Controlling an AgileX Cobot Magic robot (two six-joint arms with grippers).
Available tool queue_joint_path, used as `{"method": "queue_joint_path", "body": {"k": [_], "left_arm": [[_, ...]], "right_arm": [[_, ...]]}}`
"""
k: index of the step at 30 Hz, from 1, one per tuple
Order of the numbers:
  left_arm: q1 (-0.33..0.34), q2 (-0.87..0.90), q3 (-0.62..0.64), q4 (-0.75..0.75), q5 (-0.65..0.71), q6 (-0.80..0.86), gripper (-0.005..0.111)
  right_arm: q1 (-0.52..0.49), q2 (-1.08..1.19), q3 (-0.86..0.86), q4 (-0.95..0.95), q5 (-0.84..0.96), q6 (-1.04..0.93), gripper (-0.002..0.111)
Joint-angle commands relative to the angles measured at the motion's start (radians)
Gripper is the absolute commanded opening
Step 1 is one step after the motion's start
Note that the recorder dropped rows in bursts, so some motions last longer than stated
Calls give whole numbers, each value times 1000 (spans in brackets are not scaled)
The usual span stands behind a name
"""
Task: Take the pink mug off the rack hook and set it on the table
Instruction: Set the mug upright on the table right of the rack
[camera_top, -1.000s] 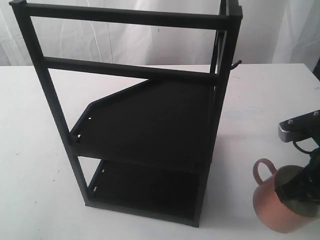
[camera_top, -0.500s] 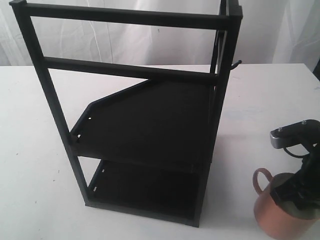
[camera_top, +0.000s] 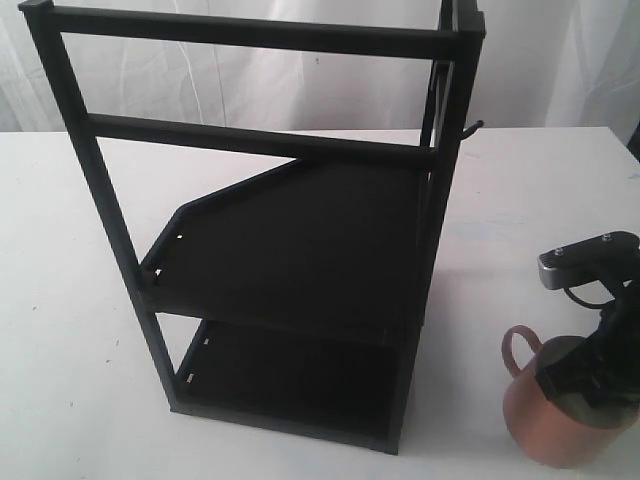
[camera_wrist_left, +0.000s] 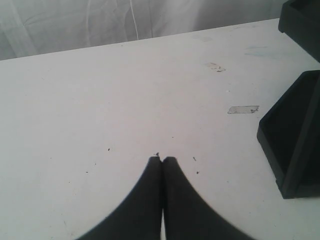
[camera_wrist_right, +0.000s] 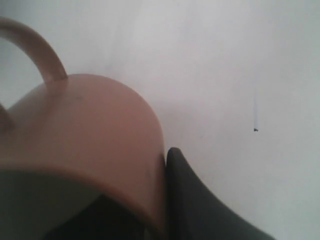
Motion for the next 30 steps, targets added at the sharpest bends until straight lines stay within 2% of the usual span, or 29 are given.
{"method": "queue_joint_path", "body": {"k": [1,30], "left_arm": [[4,-5,5,-8,-1,-1,0],[4,-5,5,-8,-1,-1,0]], "right_arm": [[-5,1,-9,-14,-35,6,0],[-5,38,-29,-11,-4,28,0]]}}
